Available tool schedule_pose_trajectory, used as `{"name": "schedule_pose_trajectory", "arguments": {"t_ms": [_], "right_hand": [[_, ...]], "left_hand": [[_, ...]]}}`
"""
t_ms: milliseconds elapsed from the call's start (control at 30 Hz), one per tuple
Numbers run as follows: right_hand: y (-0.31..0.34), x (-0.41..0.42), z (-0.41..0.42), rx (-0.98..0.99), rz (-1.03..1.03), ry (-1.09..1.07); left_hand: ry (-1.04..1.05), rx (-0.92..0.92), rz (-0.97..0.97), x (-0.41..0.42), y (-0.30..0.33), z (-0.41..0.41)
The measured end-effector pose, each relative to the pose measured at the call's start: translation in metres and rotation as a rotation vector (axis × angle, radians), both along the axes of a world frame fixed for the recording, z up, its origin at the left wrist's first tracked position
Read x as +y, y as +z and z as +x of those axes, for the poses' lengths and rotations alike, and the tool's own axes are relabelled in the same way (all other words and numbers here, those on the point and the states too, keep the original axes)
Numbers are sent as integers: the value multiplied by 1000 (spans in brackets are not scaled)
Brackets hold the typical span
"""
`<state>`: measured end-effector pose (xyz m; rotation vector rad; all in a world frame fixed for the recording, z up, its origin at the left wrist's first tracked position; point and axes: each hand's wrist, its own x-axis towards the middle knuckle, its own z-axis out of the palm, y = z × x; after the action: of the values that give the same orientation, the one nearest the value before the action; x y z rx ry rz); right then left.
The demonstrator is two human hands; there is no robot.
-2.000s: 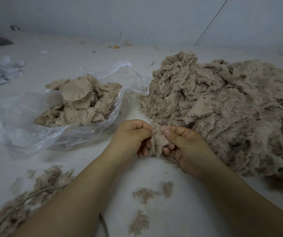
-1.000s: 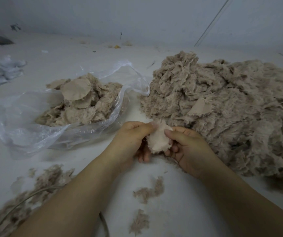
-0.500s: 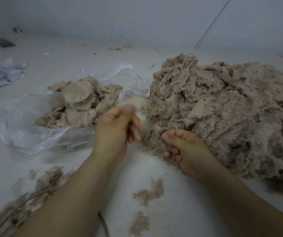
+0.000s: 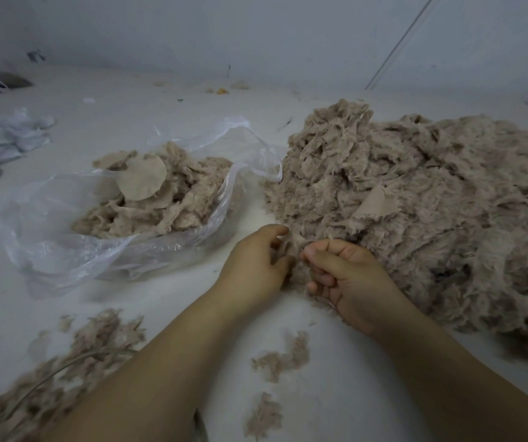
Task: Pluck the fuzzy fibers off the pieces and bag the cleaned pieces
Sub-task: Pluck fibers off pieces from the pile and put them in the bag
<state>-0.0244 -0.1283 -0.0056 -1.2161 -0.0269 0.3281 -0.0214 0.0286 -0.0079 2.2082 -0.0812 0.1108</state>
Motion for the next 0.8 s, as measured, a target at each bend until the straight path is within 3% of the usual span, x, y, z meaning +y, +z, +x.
{"name": "schedule_pose_trajectory", "arguments": {"t_ms": [167,333,433,633,800], "right_hand": [[2,-1,0,-11,-23,38],[3,-1,3,71,-33,69],[2,-1,5,84,-5,76],[2,-5,7,142,121,85],[3,-7,8,132,161,124]], "left_hand": [[88,-42,76,4,-3,4],[156,-67,-286,3,2,3],[113,11,-510,0,6,0],[-6,179,-692,-2,8,-5],[-94,315,-654,-2,7,-3]]}}
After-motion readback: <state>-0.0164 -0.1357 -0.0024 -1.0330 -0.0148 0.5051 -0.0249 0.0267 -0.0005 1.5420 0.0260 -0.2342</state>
